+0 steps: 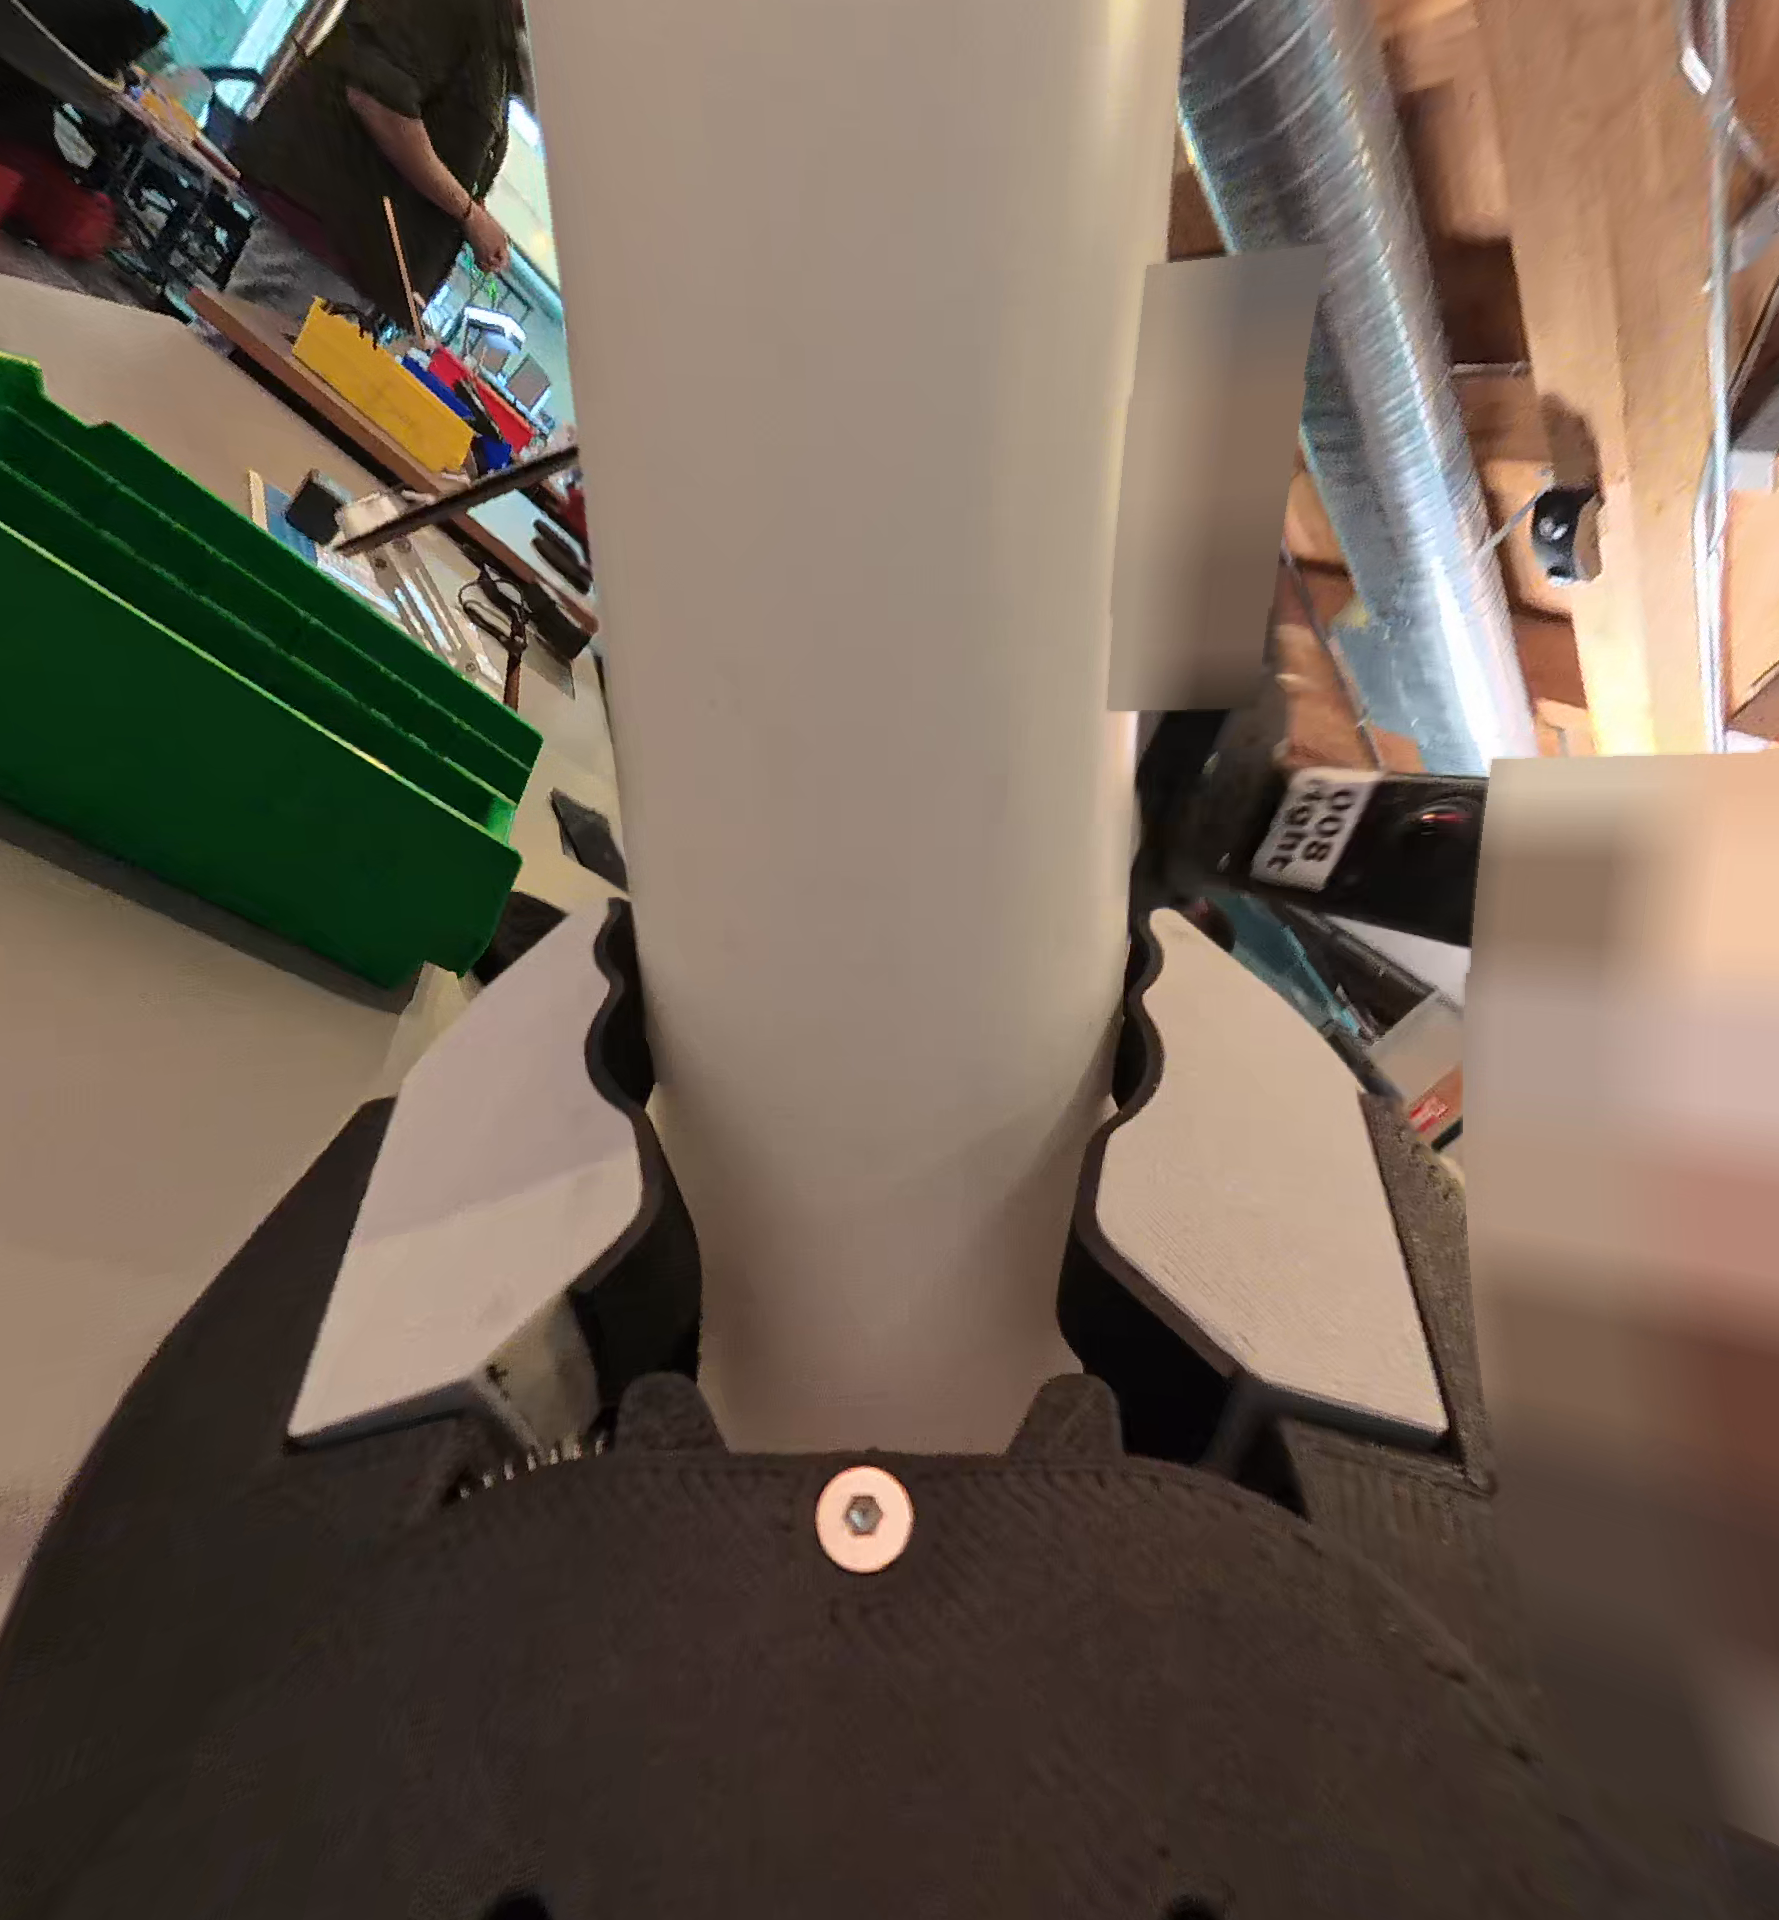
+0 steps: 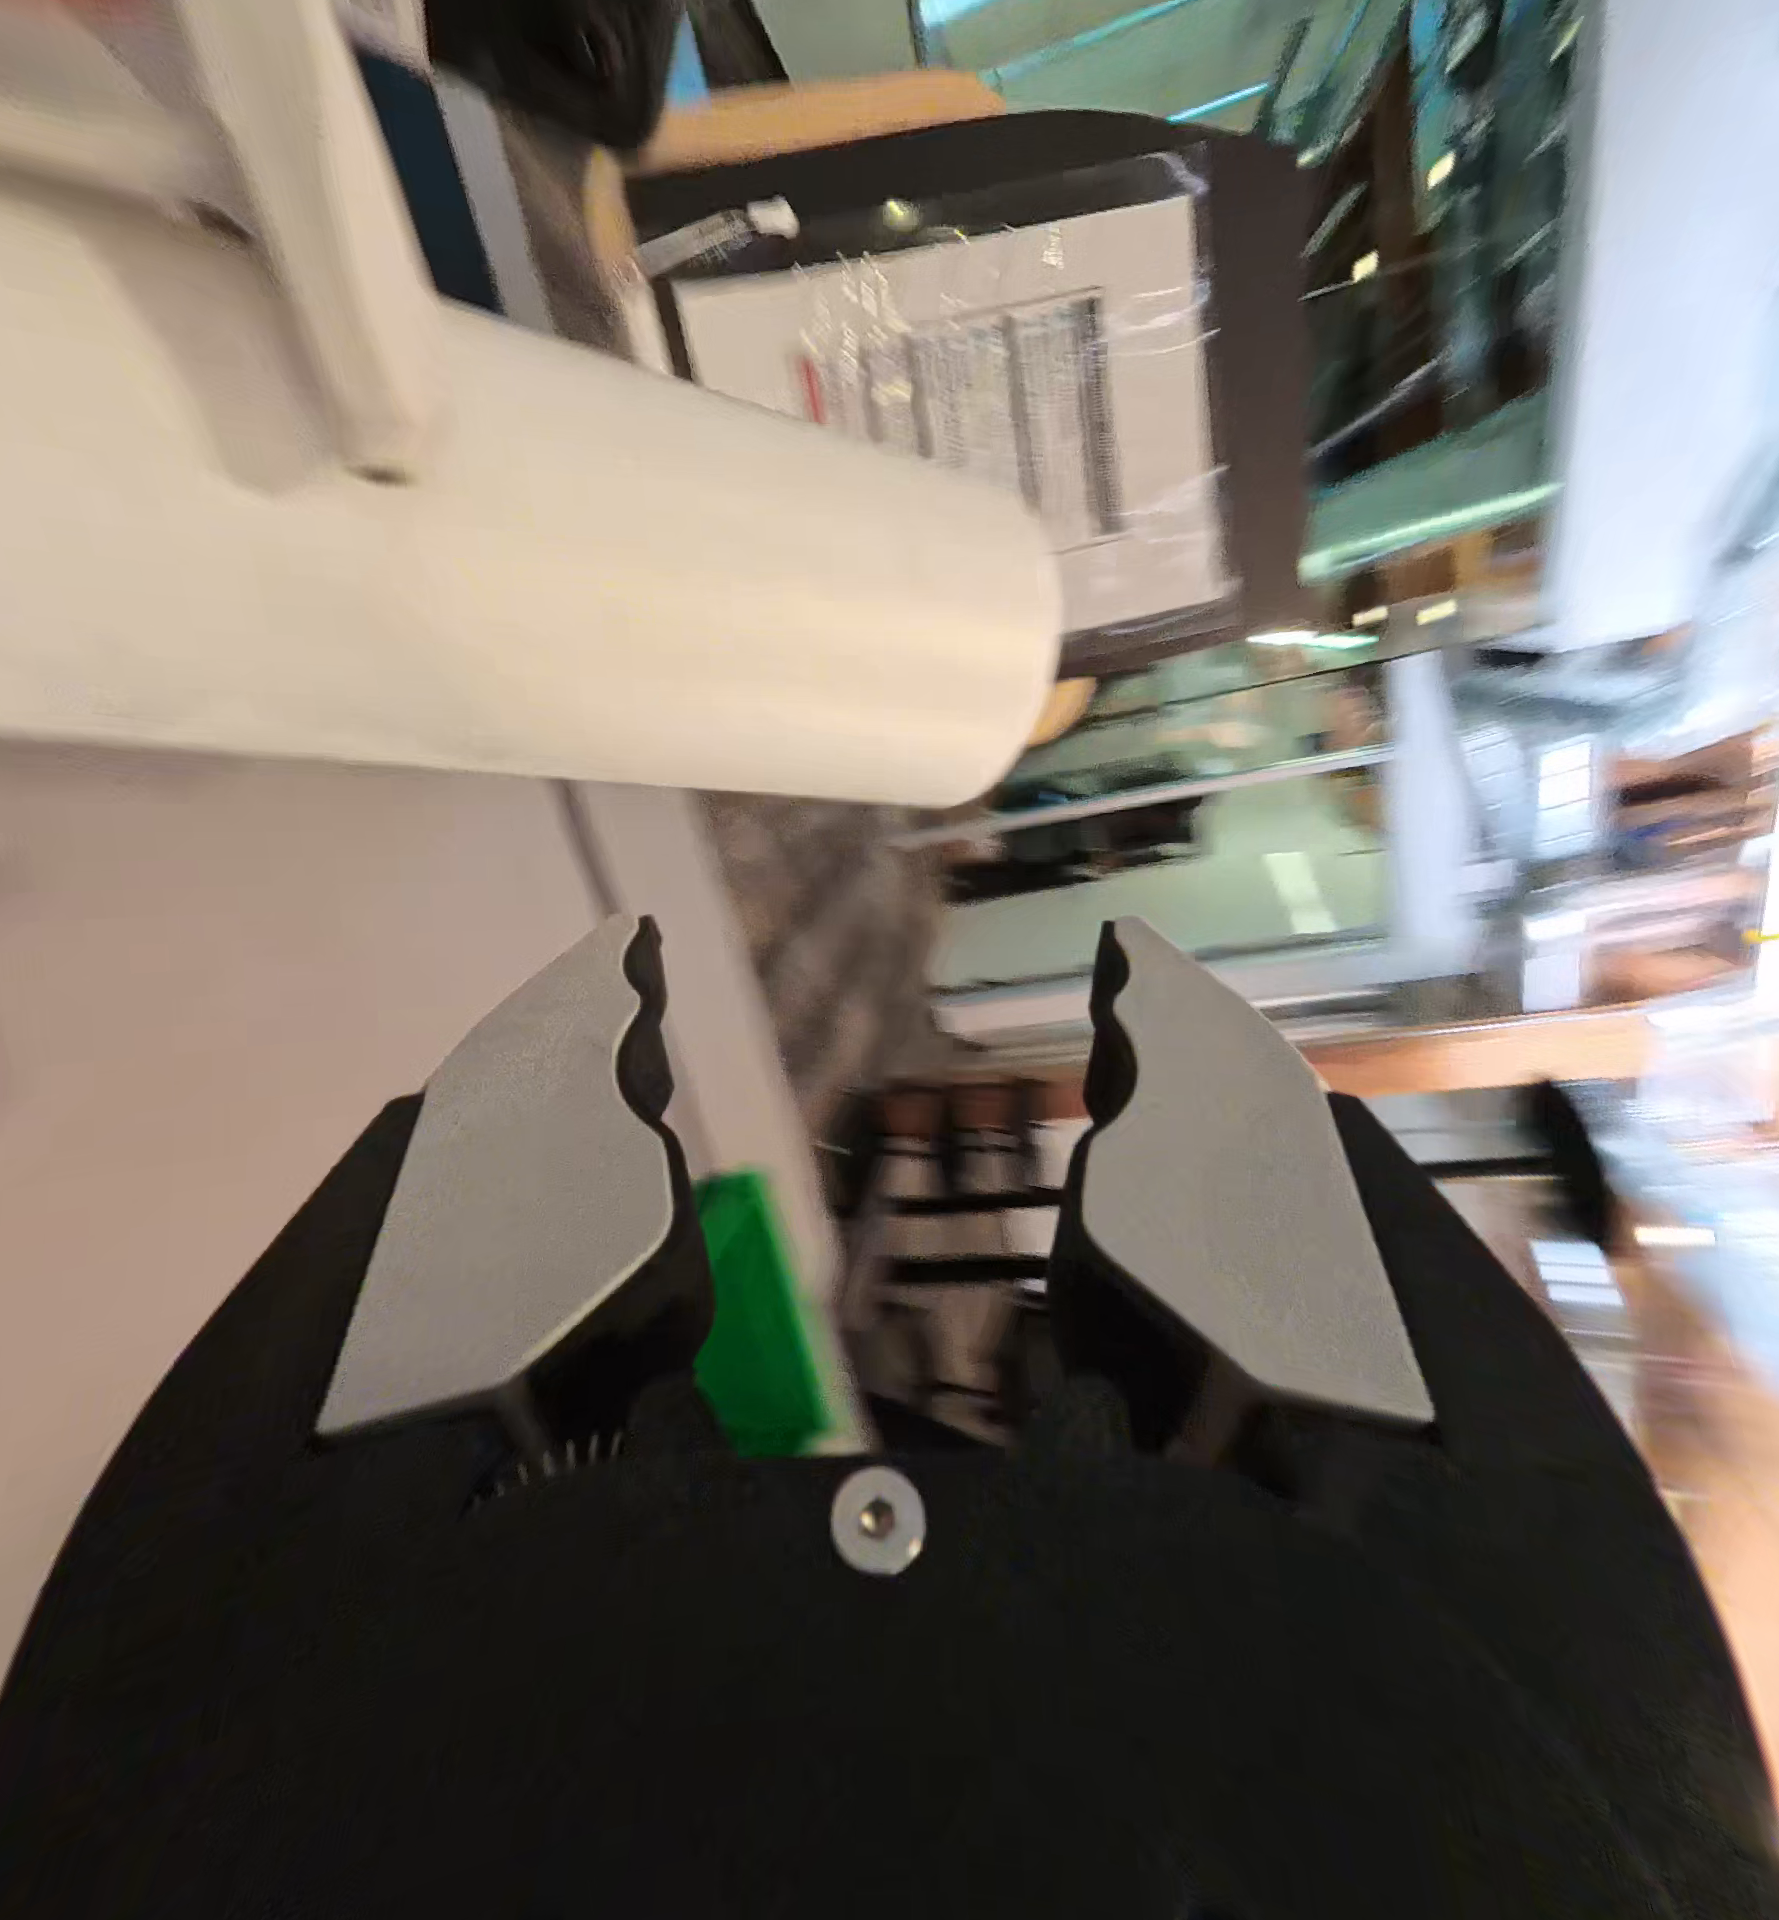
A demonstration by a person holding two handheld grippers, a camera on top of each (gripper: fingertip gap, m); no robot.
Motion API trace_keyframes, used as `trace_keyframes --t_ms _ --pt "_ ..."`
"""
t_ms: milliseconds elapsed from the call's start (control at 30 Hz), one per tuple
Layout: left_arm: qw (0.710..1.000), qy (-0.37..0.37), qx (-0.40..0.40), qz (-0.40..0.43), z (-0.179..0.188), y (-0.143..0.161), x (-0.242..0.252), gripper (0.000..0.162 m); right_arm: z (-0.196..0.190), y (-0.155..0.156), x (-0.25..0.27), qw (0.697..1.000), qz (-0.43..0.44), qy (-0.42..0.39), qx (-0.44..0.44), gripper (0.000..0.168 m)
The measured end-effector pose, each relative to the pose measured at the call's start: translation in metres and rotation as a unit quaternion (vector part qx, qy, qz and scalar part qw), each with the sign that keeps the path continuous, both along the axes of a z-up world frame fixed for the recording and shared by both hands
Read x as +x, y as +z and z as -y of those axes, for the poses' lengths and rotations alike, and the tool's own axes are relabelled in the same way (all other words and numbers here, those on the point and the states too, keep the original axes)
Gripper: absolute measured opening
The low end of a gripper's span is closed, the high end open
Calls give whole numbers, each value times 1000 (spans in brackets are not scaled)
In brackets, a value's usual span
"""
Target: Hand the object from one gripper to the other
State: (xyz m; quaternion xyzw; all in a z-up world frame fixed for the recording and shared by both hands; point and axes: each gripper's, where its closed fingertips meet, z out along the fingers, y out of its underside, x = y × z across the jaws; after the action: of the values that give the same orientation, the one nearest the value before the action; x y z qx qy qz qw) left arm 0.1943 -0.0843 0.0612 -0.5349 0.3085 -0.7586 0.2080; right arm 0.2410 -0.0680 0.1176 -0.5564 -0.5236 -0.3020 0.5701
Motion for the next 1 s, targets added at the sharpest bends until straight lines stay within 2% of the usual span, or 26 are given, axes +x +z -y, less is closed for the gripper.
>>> trace_keyframes --t_ms 67,167,267,367,400,433,500,600,767,900,933,1000 --pt "999 12 -20 23 -6 7 -4 88 16 -31 -13 982 -154 59 -98 80" --pt "998 47 -18 45 -14 14 -8 88 37 -73 -43 895 -349 135 -240 84" --pt "996 74 24 43 -13 16 -6 88 39 -102 -70 772 -496 168 -361 97" --pt "993 88 65 30 -7 16 -2 88 32 -107 -87 622 -604 207 -453 101" --pt "993 89 74 23 -6 14 0 88 29 -106 -90 584 -624 220 -471 101" --pt "993 88 82 15 -4 12 2 88 27 -106 -93 561 -631 232 -483 99" --pt "991 92 100 -5 -2 5 8 89 30 -106 -102 548 -624 259 -494 100" --pt "991 67 116 -20 5 -2 13 89 31 -110 -105 573 -607 268 -480 87" --pt "982 48 173 -67 14 -11 12 89 39 -114 -102 573 -607 276 -477 86" --pt "951 126 270 -84 -1 1 -4 96 48 -112 -97 547 -615 301 -482 86" --pt "937 152 300 -94 -6 4 -11 99 51 -113 -95 552 -612 307 -476 86" --pt "906 198 359 -106 -13 14 -25 103 53 -124 -92 590 -588 296 -468 86"
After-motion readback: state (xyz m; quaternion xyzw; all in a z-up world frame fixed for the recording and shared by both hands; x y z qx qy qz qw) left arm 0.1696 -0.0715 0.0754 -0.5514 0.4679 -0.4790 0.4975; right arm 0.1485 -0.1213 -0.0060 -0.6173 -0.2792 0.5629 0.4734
